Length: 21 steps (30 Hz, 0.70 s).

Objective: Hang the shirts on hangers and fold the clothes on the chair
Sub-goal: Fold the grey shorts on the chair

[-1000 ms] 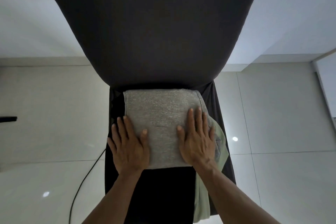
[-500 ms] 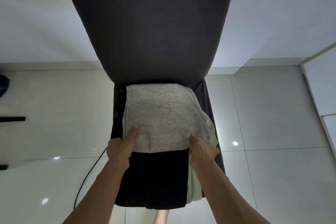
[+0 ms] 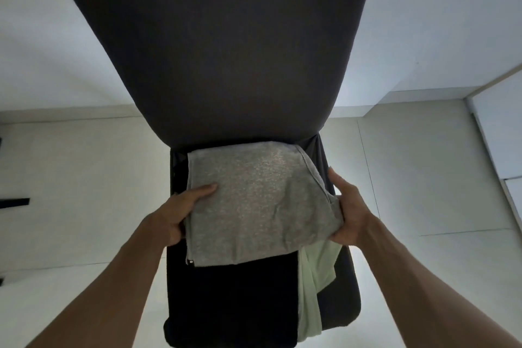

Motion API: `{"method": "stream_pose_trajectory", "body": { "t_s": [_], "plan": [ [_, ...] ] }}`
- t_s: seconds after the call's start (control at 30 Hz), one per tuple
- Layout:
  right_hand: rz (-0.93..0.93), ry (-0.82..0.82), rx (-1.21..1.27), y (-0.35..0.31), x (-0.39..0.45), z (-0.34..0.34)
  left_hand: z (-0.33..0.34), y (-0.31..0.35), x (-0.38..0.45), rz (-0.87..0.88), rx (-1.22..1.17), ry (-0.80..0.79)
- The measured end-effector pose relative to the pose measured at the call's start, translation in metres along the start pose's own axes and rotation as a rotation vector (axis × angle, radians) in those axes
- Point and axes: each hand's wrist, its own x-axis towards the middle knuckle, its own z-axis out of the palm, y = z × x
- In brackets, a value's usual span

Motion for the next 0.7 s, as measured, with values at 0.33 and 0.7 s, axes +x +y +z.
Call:
{"method": "stream_pose_trajectory", "body": {
  "t_s": [0.33, 0.7],
  "plan": [
    [-0.011, 0.136, -0.466, -0.018, 0.023, 0.028, 0.006, 0.019, 0.004, -0.006, -0.023, -0.083],
    [-0.217, 0.026, -0.226, -0.012, -0.115, -0.037, 0.081, 0.032, -0.093, 0.167, 0.189, -0.308]
  ]
}}
